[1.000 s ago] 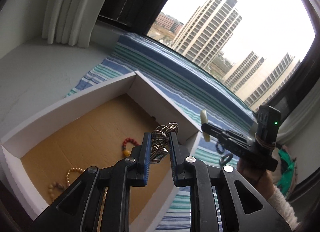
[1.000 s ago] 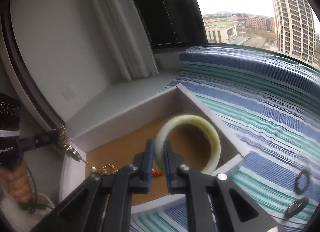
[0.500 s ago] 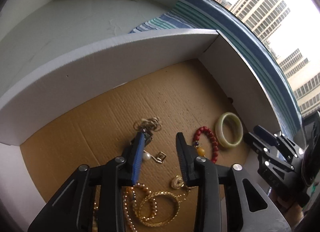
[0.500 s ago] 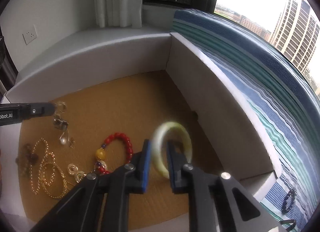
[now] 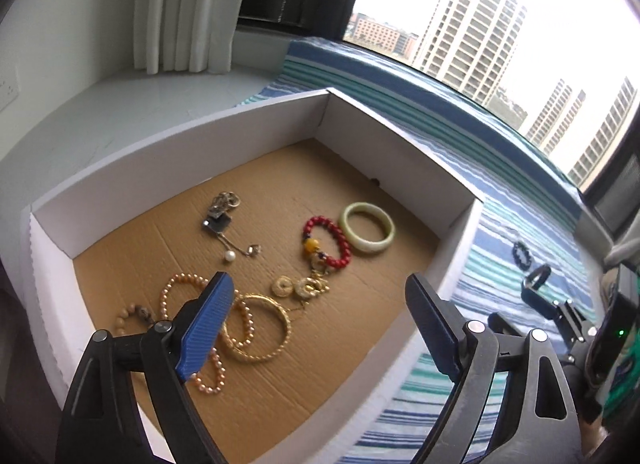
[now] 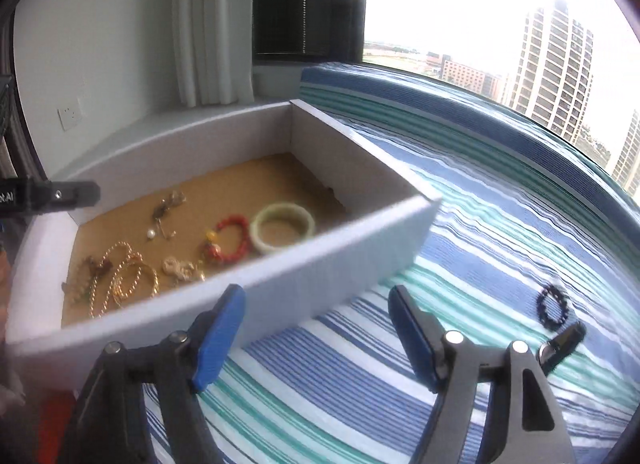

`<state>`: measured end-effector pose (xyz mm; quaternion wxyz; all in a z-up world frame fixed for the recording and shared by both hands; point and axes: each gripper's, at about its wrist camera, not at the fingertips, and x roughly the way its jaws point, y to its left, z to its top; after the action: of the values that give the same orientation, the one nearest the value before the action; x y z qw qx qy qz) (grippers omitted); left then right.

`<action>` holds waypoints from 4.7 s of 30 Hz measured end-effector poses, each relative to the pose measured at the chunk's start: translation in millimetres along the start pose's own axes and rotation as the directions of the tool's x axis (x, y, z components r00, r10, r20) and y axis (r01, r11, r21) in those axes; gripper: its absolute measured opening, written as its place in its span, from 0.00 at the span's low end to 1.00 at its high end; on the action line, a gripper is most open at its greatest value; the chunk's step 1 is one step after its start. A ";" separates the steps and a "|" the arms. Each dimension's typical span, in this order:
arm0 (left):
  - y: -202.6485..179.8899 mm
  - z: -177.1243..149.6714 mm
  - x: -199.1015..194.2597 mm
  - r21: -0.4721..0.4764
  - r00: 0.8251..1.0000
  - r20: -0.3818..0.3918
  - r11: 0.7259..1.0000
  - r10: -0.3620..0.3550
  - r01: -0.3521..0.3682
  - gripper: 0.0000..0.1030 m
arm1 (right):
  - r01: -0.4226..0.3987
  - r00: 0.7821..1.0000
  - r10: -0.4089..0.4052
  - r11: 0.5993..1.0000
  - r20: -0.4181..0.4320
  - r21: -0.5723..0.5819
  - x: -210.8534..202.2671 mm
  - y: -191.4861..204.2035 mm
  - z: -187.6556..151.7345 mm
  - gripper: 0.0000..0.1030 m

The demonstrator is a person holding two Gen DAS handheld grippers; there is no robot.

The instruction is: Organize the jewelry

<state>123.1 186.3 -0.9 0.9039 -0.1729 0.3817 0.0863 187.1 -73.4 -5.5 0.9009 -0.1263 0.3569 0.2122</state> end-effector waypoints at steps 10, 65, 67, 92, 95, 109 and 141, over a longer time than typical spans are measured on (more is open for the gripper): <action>-112.2 -90.5 26.0 0.220 0.985 -0.090 0.962 -0.146 0.163 0.94 | 0.266 0.963 -0.248 0.933 -0.101 0.242 -54.9 -85.5 -153.4 0.73; -164.9 -181.6 50.9 0.351 0.951 -0.281 0.908 -0.132 0.230 0.94 | 0.350 0.937 -0.340 0.885 -0.086 0.307 -93.5 -87.3 -213.2 0.77; -164.9 -181.8 51.2 0.351 0.950 -0.283 0.907 -0.132 0.230 0.94 | 0.349 0.937 -0.340 0.885 -0.085 0.307 -93.6 -86.9 -213.1 0.77; -294.2 -92.3 78.5 0.502 0.914 -0.309 0.771 -0.263 0.392 0.94 | 0.342 0.931 -0.363 0.842 -0.031 0.418 -111.5 -123.8 -224.1 0.77; -333.3 -80.8 109.8 0.522 0.916 -0.313 0.760 -0.251 0.386 0.94 | 0.341 0.930 -0.366 0.827 -0.034 0.447 -116.5 -134.5 -229.0 0.77; -424.0 -58.0 201.8 0.594 0.987 -0.143 0.792 -0.069 0.142 0.86 | 0.364 0.922 -0.380 0.792 -0.071 0.491 -139.0 -164.7 -249.0 0.77; -156.5 -2.3 -17.3 0.218 0.931 -0.173 0.909 -0.321 0.355 0.16 | 0.100 0.939 -0.034 0.979 -0.342 0.179 146.1 -264.1 13.0 0.12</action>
<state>154.5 40.2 48.6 0.8919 -0.1286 0.4131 -0.1313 415.3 -257.8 -77.9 0.8411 -0.0847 0.5204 0.1207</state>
